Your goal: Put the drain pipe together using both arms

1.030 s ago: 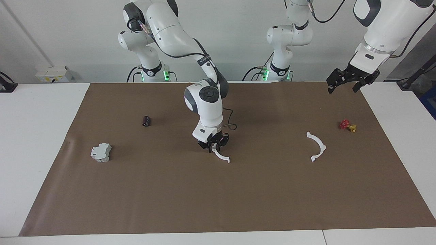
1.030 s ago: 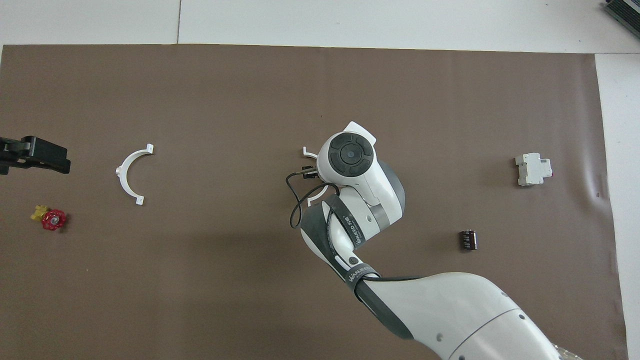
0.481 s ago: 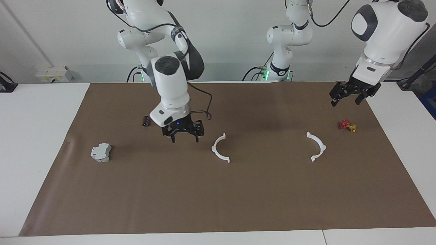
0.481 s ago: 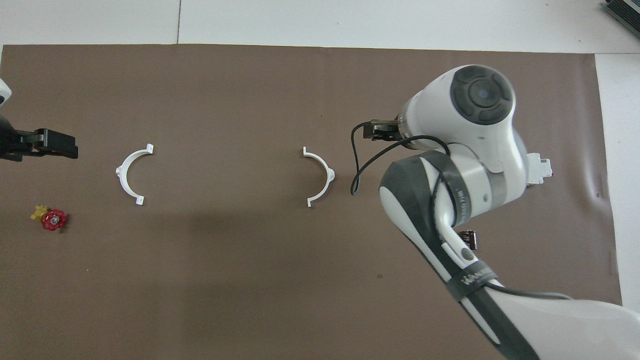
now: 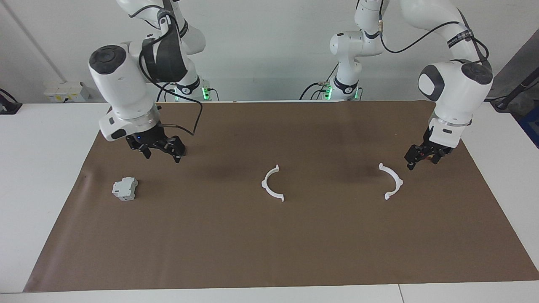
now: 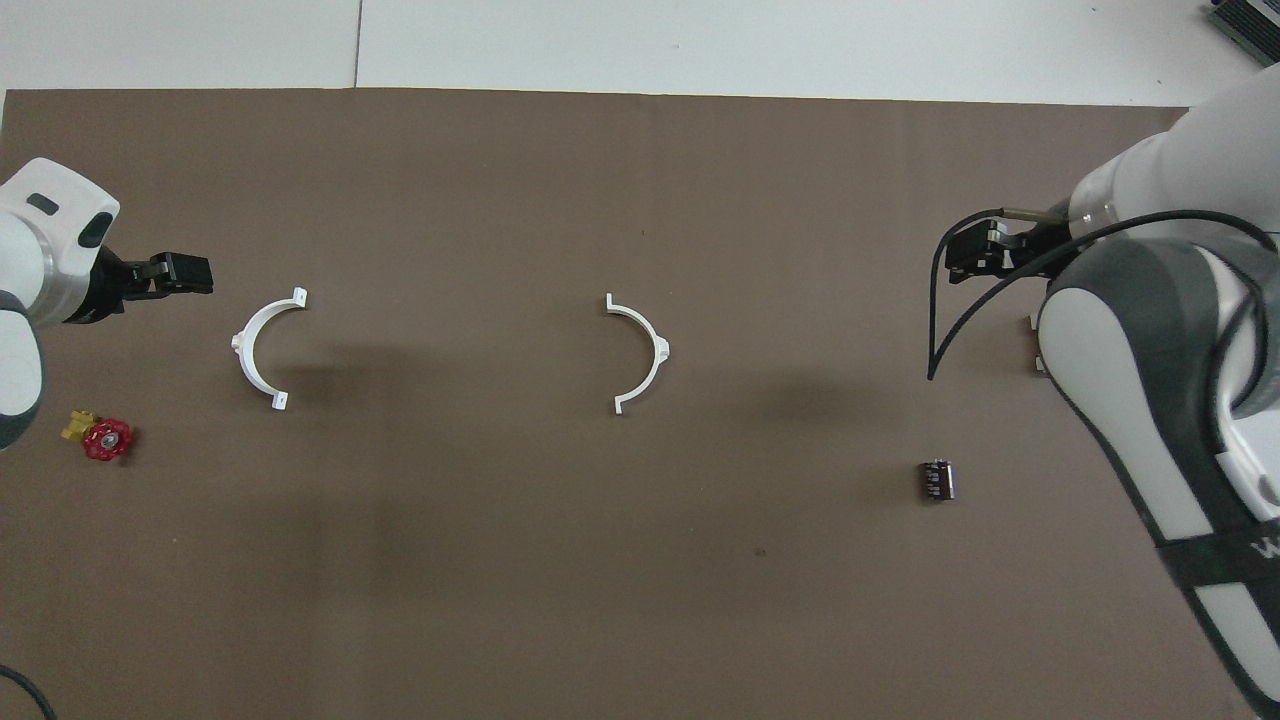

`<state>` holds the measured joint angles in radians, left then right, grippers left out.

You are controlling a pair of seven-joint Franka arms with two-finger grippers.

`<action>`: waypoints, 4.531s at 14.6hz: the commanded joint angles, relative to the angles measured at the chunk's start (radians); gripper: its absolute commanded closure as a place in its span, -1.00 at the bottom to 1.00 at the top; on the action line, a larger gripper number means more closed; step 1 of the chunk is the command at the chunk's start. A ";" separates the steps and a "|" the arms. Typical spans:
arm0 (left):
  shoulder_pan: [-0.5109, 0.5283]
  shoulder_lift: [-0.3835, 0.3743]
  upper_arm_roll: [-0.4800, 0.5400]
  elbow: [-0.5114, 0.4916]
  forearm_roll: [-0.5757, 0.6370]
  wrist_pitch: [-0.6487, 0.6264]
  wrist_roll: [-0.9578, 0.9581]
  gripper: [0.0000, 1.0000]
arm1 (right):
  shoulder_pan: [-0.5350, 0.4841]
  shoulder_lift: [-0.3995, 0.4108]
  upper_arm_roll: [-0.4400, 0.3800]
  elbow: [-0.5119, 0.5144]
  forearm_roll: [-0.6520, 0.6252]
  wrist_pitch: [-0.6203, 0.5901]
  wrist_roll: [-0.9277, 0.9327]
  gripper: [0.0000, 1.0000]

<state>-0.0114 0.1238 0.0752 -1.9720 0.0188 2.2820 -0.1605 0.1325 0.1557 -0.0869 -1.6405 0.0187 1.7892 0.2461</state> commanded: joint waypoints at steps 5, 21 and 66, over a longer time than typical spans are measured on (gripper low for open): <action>-0.007 0.056 -0.003 -0.214 -0.013 0.283 -0.275 -1.00 | -0.085 -0.102 0.015 0.027 -0.016 -0.157 -0.195 -1.00; -0.016 0.030 -0.005 -0.258 -0.011 0.214 -0.191 -1.00 | -0.082 -0.173 0.019 0.077 -0.066 -0.320 -0.329 -1.00; -0.599 0.250 -0.005 0.124 0.156 0.060 -0.916 1.00 | -0.080 -0.186 0.027 0.080 -0.029 -0.352 -0.274 -1.00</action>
<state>-0.5649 0.3499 0.0535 -1.8615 0.1439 2.3373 -1.0336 0.0614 -0.0088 -0.0655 -1.5399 -0.0228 1.4440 -0.0442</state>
